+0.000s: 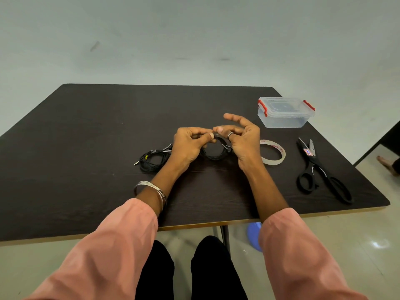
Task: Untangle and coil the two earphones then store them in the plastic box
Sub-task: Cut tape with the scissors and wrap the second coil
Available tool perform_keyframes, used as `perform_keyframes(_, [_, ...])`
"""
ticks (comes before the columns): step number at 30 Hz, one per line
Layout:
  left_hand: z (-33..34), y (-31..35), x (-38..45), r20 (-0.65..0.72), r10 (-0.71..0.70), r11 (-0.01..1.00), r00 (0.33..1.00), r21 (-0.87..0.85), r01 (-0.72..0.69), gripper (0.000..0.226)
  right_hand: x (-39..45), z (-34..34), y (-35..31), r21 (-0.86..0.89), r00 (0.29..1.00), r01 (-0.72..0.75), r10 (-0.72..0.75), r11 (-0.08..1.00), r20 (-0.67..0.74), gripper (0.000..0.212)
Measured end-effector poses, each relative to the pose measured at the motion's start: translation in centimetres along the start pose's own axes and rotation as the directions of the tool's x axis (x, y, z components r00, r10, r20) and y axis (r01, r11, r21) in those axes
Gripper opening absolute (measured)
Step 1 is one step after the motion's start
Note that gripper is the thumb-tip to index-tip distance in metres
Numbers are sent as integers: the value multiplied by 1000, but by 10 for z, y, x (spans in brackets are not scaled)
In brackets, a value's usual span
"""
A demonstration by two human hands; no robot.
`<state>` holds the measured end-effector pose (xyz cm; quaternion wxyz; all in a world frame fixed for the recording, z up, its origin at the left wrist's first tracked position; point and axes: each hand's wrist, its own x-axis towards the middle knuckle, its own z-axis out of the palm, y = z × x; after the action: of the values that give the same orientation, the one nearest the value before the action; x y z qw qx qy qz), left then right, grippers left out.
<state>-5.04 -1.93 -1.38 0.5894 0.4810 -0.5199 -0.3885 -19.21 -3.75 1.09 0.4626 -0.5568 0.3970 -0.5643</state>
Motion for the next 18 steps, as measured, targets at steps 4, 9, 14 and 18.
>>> perform_keyframes(4, [0, -3, 2, -51, -9, 997, 999, 76, 12, 11, -1, 1, 0, -97, 997, 69, -64, 993, 53, 41])
perform_keyframes(9, [-1, -2, 2, -114, -69, 998, 991, 7, 70, 11, -1, -1, 6, -235, 973, 200, -164, 951, 165, 44])
perform_keyframes(14, [-4, -1, 4, -144, -125, 988, 982, -110, 109, 12, 1, -2, 13, -380, 926, 362, -283, 851, 248, 50])
perform_keyframes(18, [-2, -3, 4, -162, -125, 987, 979, -122, 106, 10, 3, -7, 12, -461, 911, 391, -263, 797, 318, 61])
